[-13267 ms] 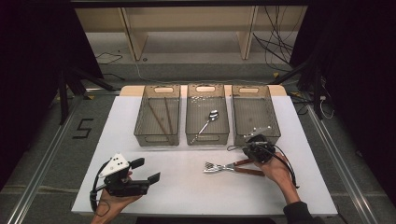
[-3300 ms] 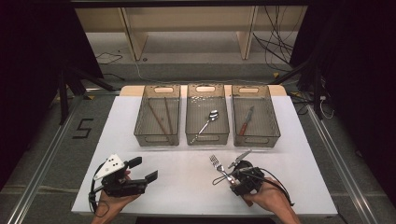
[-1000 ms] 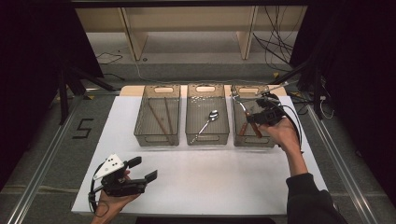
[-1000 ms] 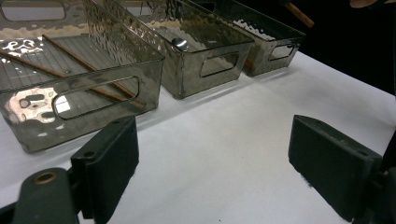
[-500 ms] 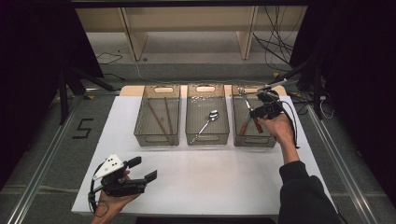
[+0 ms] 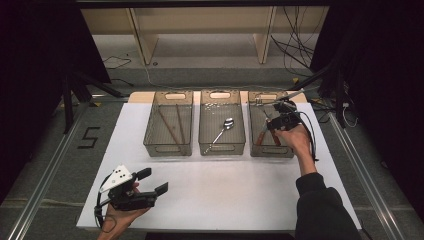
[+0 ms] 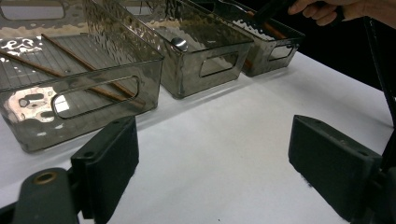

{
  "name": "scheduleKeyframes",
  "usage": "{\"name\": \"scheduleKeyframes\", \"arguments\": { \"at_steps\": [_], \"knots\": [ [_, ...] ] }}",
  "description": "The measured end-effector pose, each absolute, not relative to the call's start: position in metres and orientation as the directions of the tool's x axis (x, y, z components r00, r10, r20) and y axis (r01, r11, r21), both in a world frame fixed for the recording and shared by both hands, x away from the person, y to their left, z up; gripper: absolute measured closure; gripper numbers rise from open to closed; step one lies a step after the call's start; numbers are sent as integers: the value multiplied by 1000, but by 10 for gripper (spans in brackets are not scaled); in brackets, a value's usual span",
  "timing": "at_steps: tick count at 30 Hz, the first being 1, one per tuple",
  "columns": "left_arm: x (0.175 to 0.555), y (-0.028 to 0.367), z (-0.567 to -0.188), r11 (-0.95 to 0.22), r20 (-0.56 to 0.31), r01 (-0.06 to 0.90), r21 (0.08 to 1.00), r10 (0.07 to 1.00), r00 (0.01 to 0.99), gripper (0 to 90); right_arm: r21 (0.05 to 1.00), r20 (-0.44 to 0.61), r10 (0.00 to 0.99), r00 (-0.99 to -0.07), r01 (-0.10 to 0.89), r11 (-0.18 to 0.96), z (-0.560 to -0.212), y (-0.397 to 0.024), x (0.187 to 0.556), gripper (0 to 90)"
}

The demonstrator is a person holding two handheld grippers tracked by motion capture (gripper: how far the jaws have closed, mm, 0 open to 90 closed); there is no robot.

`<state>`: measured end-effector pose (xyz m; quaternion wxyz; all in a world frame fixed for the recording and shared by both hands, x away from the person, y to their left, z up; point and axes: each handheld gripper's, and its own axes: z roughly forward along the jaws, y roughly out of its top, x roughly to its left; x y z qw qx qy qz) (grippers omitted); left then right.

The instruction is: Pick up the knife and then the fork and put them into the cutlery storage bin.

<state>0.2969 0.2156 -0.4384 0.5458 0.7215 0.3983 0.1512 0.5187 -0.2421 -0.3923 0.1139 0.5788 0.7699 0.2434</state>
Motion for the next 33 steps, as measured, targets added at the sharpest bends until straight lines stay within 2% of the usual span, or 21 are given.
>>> {"name": "scheduleKeyframes", "arguments": {
  "at_steps": [7, 9, 19, 22, 26, 33],
  "knots": [
    [297, 216, -438, -87, -216, 409, 908, 739, 638, 157, 490, 112, 944, -311, 843, 220, -398, -235, 521, 760],
    [296, 216, -438, -88, -216, 409, 908, 739, 638, 157, 495, 119, 940, -318, 840, 221, -398, -233, 521, 703],
    [297, 216, -438, -88, -216, 410, 908, 740, 637, 157, 525, 153, 922, -357, 819, 230, -389, -236, 514, 646],
    [297, 216, -438, -87, -216, 409, 908, 741, 636, 157, 549, 157, 912, -380, 801, 239, -385, -237, 507, 599],
    [297, 215, -438, -86, -218, 411, 908, 740, 637, 157, 586, 159, 891, -425, 767, 261, -382, -233, 495, 494],
    [297, 216, -439, -81, -223, 412, 908, 739, 636, 157, 657, 171, 856, -487, 704, 270, -377, -225, 464, 382]
  ]
}}
